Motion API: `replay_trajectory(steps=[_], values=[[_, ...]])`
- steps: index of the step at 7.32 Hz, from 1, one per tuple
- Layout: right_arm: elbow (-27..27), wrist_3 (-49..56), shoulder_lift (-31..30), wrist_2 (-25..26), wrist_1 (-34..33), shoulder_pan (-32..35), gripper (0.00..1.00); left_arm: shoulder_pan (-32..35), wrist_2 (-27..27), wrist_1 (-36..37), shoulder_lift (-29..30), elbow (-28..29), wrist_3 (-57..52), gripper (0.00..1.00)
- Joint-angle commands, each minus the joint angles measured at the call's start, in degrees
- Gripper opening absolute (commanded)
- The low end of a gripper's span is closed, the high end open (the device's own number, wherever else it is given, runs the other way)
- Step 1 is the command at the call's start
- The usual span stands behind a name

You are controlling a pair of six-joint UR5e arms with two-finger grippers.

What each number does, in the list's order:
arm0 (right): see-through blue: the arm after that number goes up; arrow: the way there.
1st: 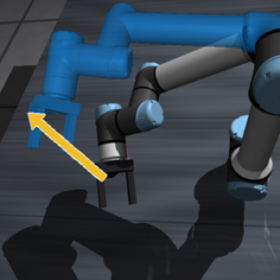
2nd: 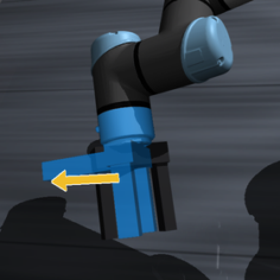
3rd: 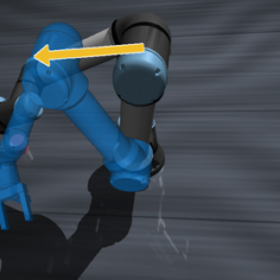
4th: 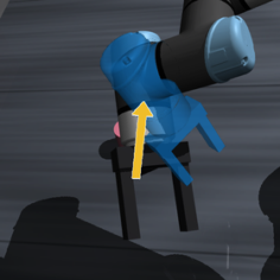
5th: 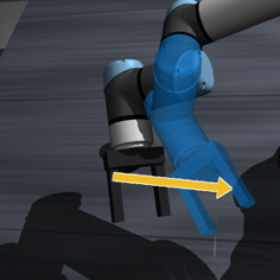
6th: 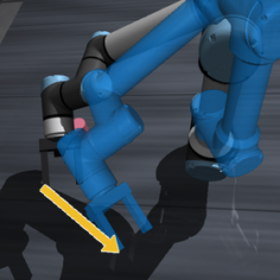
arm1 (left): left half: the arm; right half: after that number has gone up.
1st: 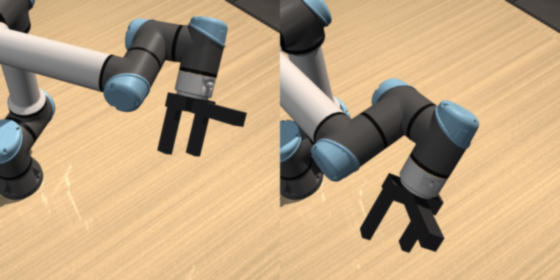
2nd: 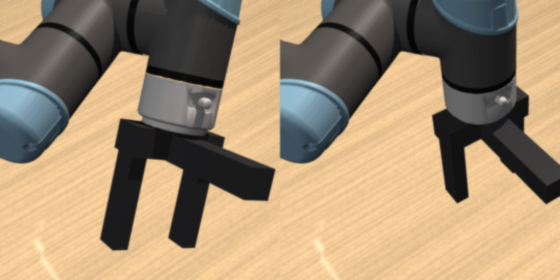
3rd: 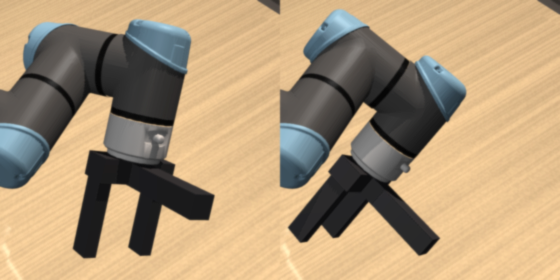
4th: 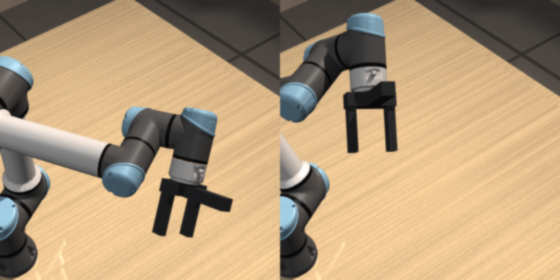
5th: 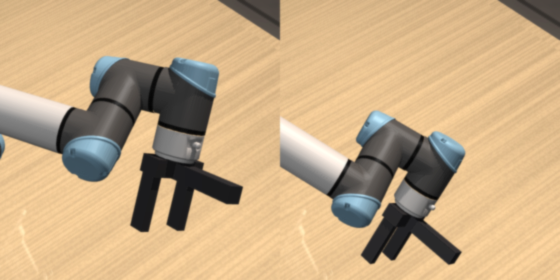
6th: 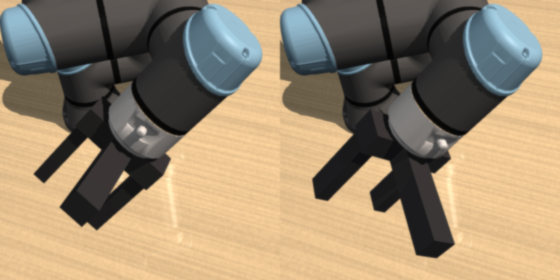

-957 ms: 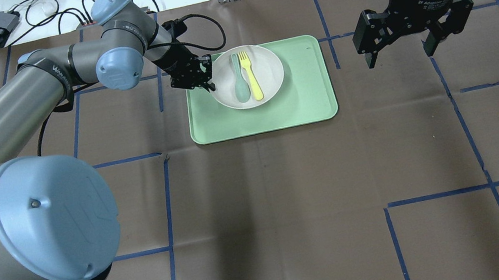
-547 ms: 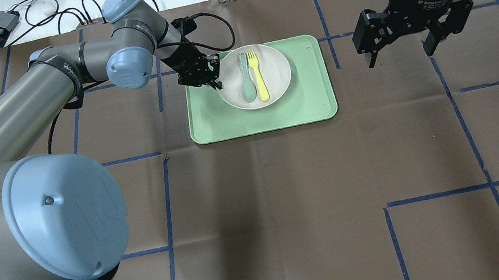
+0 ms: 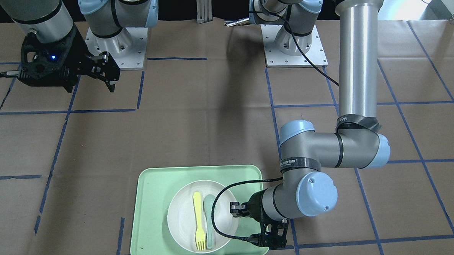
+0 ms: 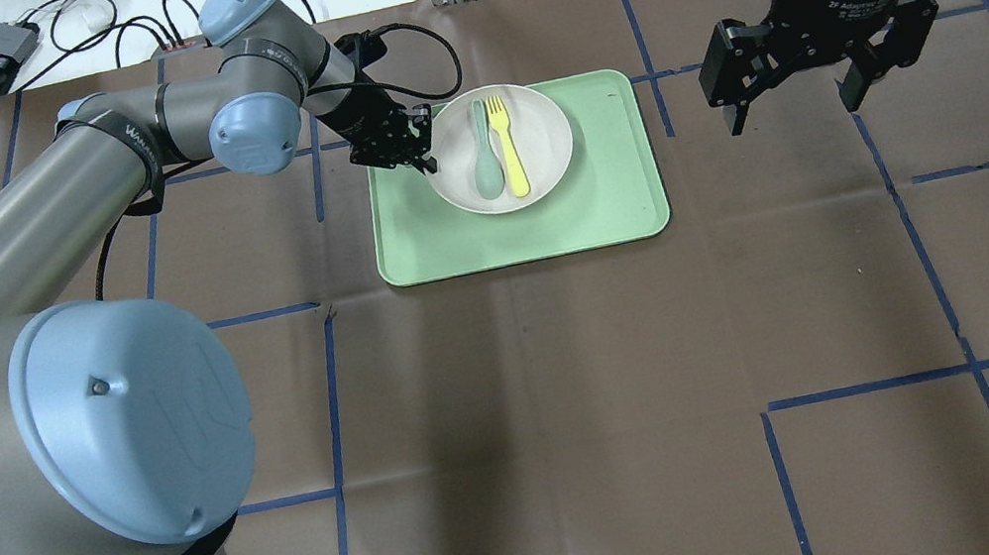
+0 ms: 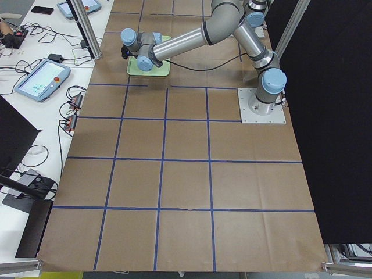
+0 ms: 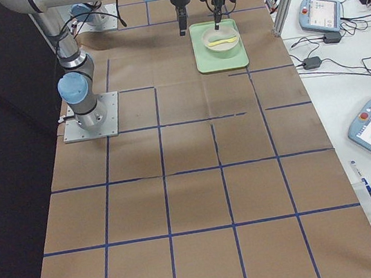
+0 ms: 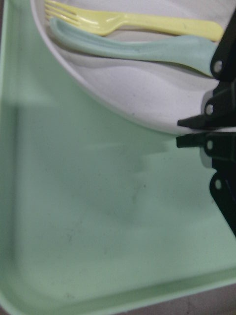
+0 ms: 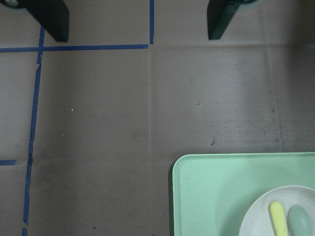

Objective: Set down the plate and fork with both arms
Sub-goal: 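Lower the plate onto the tray and open the left gripper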

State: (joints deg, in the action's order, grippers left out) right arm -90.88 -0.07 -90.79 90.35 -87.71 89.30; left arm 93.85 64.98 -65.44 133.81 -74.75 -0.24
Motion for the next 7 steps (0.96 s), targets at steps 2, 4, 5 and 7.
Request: replay_trajectory(steps=[2,4,5,7], values=[[0.0,0.0,0.0,0.0,0.0,0.0,1.00,-0.1,0.1,0.0,1.0,1.3,0.1,0.06],[0.0,0.1,0.0,0.0,0.0,0.0,1.00,-0.1,0.1,-0.2,0.9,1.2,0.1,0.20],[0.0,0.1,0.0,0.0,0.0,0.0,1.00,-0.1,0.1,-0.2,0.7,0.9,0.1,0.25],[0.0,0.1,0.0,0.0,0.1,0.0,1.00,0.2,0.1,-1.2,-0.7,0.1,0.1,0.38]])
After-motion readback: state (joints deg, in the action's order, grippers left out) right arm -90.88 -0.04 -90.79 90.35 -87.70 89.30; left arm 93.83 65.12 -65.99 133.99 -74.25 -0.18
